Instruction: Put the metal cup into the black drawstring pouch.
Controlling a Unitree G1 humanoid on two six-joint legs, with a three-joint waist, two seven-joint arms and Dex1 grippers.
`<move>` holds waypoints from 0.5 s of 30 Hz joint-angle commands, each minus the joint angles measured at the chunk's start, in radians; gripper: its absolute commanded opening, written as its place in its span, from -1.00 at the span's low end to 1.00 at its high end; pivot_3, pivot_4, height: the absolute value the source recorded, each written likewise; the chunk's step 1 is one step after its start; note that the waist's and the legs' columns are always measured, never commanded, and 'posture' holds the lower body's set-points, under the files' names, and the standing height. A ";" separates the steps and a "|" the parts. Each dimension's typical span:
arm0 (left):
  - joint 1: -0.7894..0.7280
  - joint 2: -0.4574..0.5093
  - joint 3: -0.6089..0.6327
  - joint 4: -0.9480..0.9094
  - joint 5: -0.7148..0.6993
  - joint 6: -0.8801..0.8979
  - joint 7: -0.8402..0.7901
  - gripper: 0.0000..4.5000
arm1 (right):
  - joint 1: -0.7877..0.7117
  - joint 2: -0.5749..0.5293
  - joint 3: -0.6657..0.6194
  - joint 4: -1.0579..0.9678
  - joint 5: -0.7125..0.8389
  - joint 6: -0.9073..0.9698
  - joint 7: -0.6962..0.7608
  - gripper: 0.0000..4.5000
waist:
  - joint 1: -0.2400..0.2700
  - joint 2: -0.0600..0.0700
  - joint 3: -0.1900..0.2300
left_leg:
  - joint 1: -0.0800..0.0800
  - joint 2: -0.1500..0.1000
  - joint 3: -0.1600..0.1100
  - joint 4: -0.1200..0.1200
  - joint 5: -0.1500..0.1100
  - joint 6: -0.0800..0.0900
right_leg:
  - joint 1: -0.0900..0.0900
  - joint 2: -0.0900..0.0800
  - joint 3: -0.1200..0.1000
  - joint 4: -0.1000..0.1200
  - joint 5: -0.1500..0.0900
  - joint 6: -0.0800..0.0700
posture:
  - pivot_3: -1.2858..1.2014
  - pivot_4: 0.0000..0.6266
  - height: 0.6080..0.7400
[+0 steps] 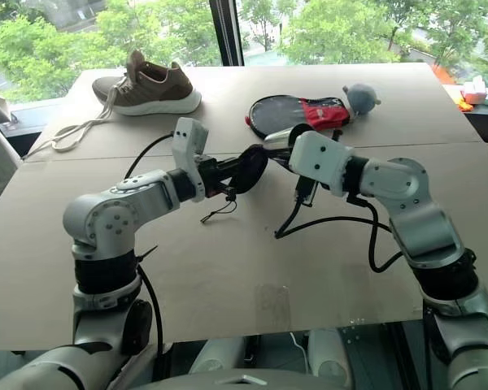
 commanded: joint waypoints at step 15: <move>-0.119 -0.099 0.210 0.014 -0.266 0.202 0.047 -1.00 | 0.024 -0.070 0.119 0.204 -0.255 -0.390 0.006 -0.97 | -0.003 0.000 0.000 | 0.001 0.000 0.000 0.000 0.001 -0.001 | 0.000 0.000 0.001 0.001 0.000 0.000 | 0.03 -0.52 0.94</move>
